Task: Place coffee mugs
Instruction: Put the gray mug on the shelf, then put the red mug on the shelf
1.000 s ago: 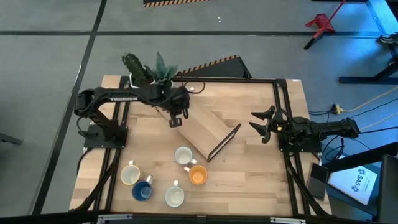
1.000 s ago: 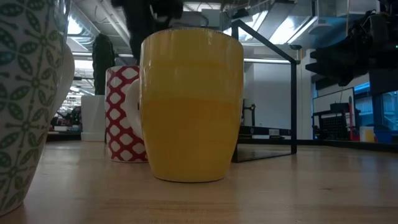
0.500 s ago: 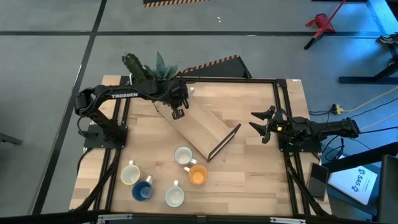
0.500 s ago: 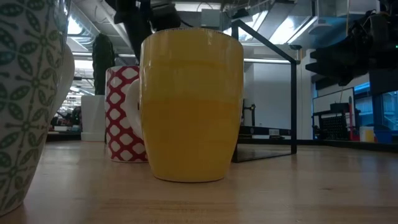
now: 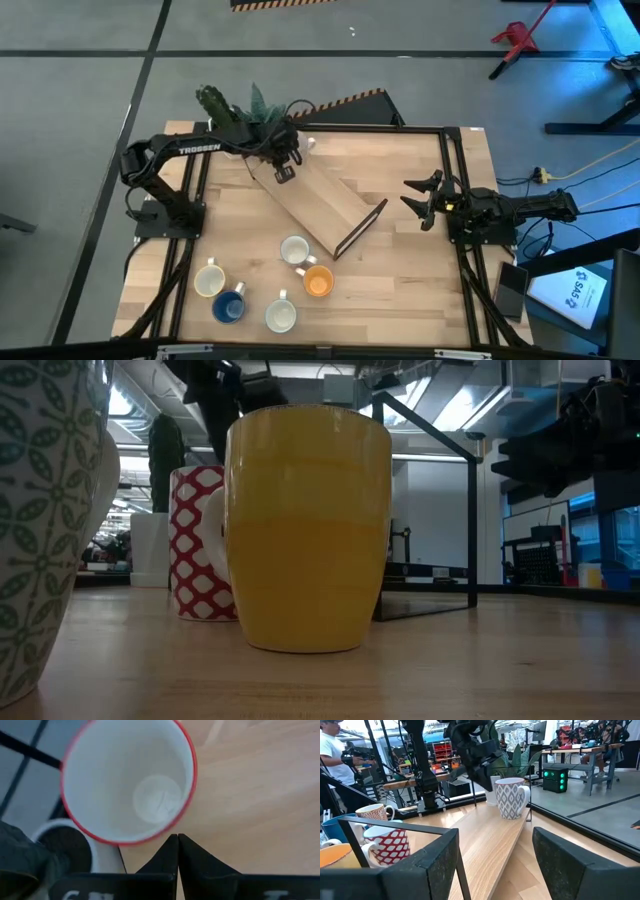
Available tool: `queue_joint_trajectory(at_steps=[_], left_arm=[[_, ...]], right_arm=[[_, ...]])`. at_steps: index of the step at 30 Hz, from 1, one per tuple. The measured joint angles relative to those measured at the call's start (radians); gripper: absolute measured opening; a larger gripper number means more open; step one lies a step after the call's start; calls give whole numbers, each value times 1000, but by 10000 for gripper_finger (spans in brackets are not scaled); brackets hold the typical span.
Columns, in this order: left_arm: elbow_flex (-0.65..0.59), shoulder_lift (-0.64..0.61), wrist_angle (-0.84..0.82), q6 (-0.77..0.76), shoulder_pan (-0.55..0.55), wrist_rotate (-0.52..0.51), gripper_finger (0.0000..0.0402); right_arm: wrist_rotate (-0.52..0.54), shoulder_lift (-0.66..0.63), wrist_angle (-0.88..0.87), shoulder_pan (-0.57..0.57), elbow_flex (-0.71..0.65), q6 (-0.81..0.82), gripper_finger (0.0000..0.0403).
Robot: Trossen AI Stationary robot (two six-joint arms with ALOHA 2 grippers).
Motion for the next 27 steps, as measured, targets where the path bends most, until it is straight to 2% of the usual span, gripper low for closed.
queue_joint_trajectory(at_steps=[6, 8, 12, 14, 16, 20, 27], left_arm=[[34, -107, -166, -54, -81, 39, 0], [65, -162, -203, -99, -122, 104, 0], [72, -248, -213, -219, -220, 317, 6], [72, -253, -212, -264, -300, 336, 18], [71, -243, -214, -277, -370, 316, 34], [72, -165, -167, -212, -465, 299, 70], [71, 21, -157, -119, -490, 330, 132]], right_arm=[[0, 0, 0, 0, 0, -1, 241], [0, 0, 0, 0, 0, -2, 241], [0, 0, 0, 0, 0, -2, 241], [-1, 0, 0, 0, 0, -2, 241], [0, 0, 0, 0, 0, -2, 241], [0, 0, 0, 0, 0, -3, 241], [-8, 0, -1, 0, 0, -3, 241]])
